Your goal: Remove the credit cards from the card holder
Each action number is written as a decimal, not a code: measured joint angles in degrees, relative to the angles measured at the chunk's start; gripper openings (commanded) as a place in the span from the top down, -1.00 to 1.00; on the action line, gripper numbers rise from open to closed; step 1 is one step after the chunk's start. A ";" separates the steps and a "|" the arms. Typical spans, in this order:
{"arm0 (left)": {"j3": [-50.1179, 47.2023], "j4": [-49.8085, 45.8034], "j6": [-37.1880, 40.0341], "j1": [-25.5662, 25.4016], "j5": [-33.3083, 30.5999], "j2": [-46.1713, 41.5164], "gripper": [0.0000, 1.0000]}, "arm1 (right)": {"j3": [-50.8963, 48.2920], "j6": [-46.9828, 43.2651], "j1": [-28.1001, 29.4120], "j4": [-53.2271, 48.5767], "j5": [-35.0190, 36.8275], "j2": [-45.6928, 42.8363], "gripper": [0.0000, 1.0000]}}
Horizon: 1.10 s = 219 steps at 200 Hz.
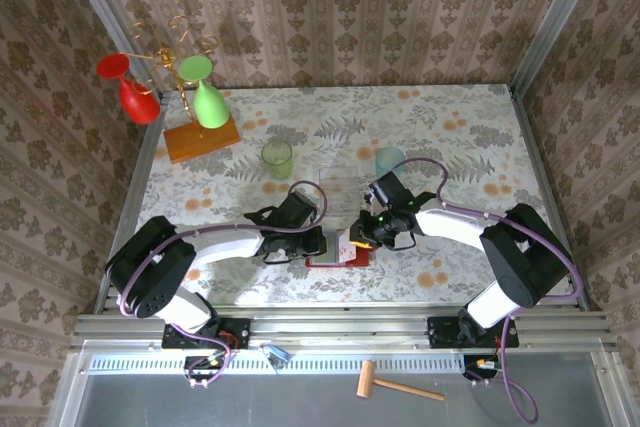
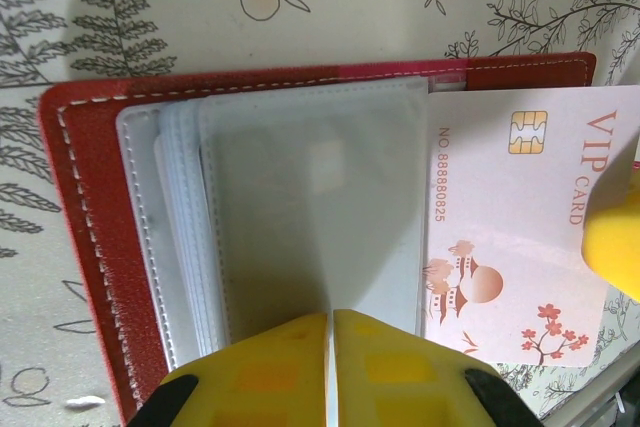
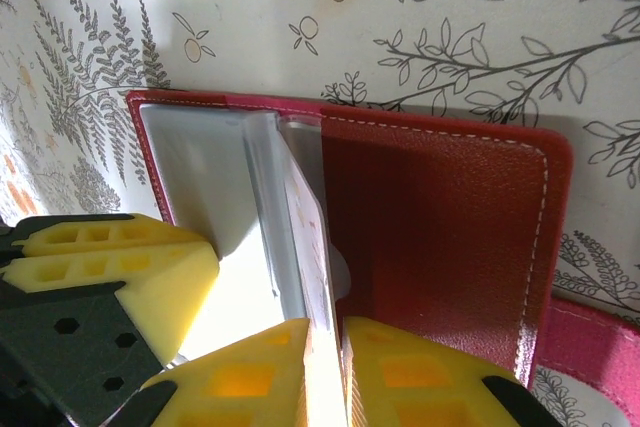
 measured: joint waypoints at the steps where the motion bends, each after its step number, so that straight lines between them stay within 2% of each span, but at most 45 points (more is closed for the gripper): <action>1: 0.00 0.00 0.00 0.00 0.00 -0.02 0.78 | 0.00 0.04 0.02 0.00 0.00 0.00 0.69; 93: -0.15 -0.50 -0.22 0.39 0.00 -1.25 0.76 | 0.00 0.22 0.33 -0.07 -0.09 -0.39 0.91; 128: -0.42 -0.72 -0.68 1.16 0.02 -3.45 0.74 | 1.66 -1.53 0.33 -3.56 0.22 -1.01 0.92; 182: -3.02 -0.87 -1.05 5.01 0.00 -9.66 0.72 | 11.76 -11.19 0.26 -17.53 3.82 -1.66 0.94; 219: -5.81 -2.14 -1.03 8.35 -0.02 -13.88 0.70 | 21.59 -23.32 0.26 -27.26 8.46 -0.70 1.00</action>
